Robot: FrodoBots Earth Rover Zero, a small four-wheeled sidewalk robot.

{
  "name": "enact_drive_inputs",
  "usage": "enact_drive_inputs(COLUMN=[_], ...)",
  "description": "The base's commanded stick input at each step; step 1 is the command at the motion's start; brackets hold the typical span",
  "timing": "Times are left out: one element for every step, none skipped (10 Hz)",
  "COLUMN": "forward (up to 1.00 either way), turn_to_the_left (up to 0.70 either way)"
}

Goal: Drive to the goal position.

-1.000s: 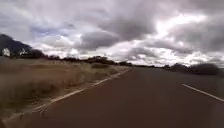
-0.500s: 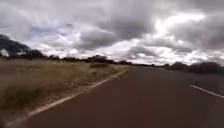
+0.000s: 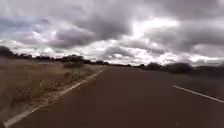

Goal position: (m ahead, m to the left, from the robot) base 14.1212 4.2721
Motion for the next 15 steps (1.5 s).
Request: enact_drive_inputs(forward=[1.00,1.00,1.00,1.00,1.00,1.00,1.00,1.00,1.00,1.00,1.00,1.00,1.00,1.00,1.00], turn_to_the_left=[-0.15,-0.36,-0.36,-0.34,-0.12,0.04,0.04,0.04,0.04,0.04,0.04,0.04,0.04,0.04,0.04])
